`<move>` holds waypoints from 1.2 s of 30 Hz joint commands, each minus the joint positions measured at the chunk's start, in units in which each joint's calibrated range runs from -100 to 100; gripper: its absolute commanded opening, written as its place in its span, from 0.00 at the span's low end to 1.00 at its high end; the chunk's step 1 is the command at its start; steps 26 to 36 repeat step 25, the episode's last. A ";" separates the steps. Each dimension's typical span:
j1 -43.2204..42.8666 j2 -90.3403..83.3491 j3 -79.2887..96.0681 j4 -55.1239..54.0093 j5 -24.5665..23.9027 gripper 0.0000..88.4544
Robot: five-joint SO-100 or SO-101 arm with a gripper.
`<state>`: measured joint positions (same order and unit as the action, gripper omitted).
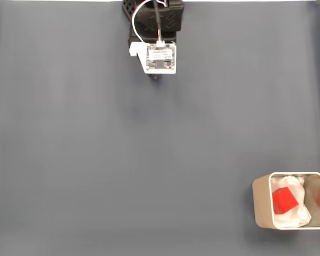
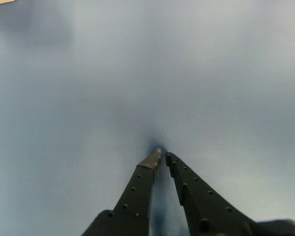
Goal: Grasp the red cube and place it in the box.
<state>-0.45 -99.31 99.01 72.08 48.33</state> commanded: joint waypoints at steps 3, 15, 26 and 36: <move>0.59 -0.61 0.81 3.66 -0.05 0.00; 0.37 -0.61 0.81 3.74 0.39 0.00; 0.37 -0.61 0.81 3.74 0.39 0.00; 0.37 -0.61 0.81 3.74 0.39 0.00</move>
